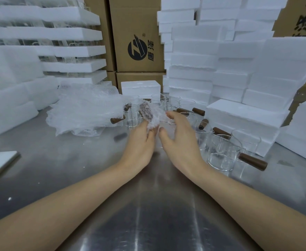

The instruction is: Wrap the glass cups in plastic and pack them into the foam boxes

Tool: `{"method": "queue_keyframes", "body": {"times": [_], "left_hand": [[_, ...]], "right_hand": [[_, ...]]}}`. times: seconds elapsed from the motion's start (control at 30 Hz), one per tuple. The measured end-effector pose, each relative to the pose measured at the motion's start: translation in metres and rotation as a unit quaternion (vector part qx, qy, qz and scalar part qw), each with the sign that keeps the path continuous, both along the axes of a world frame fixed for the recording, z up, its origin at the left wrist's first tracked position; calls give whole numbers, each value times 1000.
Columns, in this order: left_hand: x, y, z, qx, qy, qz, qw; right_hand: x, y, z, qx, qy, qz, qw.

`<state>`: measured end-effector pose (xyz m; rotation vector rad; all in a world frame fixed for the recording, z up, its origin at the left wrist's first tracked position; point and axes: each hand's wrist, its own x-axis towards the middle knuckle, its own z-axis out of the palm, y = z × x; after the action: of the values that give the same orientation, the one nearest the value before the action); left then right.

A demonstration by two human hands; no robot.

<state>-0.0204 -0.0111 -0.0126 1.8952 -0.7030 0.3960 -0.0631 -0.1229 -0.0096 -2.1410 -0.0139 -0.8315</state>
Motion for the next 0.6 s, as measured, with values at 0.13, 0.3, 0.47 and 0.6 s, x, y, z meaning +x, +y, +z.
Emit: {"method": "queue_keyframes", "body": {"times": [0.13,0.3,0.47,0.6], "left_hand": [[5,4,2,40,-28,35,998],[9,8,-1,87,-42,85,992],[4,8,-2,165,-66,122,977],[-4,5,-3,171,-95,120,973]], "right_hand": [[-4,1,5,-140,8,25,990],[-5,2,12,-322,71,-18,944],[-3,-1,16,-386,109,-24,916],[-1,-4,10,-290,44,-3,956]]}}
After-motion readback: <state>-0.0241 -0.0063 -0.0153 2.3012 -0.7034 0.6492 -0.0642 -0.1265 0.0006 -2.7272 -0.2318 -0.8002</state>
